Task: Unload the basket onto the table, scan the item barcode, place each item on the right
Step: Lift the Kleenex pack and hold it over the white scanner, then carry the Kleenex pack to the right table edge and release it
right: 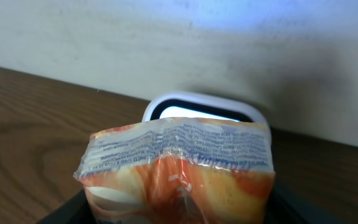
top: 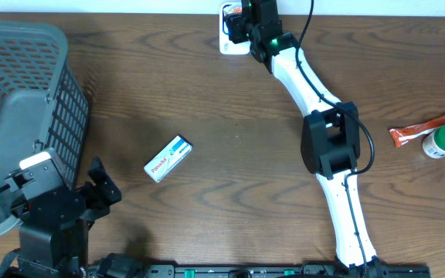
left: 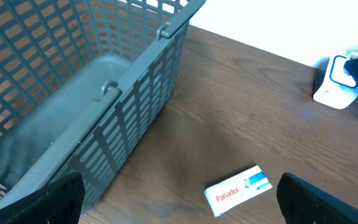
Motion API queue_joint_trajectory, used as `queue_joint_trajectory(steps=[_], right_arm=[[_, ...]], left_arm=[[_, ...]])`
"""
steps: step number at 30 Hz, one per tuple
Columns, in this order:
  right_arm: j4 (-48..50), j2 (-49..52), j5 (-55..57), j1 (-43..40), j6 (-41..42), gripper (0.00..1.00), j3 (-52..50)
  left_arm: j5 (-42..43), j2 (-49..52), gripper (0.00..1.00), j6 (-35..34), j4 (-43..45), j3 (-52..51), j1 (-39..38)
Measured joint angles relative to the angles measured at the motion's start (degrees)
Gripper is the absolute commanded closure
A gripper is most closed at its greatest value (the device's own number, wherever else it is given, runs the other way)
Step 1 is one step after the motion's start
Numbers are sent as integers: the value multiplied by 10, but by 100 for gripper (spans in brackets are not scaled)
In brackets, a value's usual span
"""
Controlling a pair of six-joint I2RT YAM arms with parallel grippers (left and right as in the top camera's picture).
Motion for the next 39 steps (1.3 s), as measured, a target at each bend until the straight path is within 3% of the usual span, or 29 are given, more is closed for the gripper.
queue_joint_trajectory(steps=[4,7,13,19,25,30,36,37,39], right_arm=[[-13,0,15,0,-3,42,0],[-39,-1,21,0,-6,51,0],[-208,-52,70,-2,-22,51,0],[-376,-177,176,-30,-54,52,3],[-526,-227,280,-121,-66,47,15],[-545,-201,291,-222,-56,48,-16],[-530,-170,227,-365,-19,40,-110],[-531,-169,220,-380,-16,32,-118],[-535,-169,196,-413,-13,1,-131]], left_arm=[[0,0,2,0,0,0,0],[0,0,2,0,0,0,0],[0,0,2,0,0,0,0],[0,0,2,0,0,0,0],[0,0,2,0,0,0,0],[0,0,2,0,0,0,0],[0,0,2,0,0,0,0],[0,0,2,0,0,0,0],[0,0,2,0,0,0,0]])
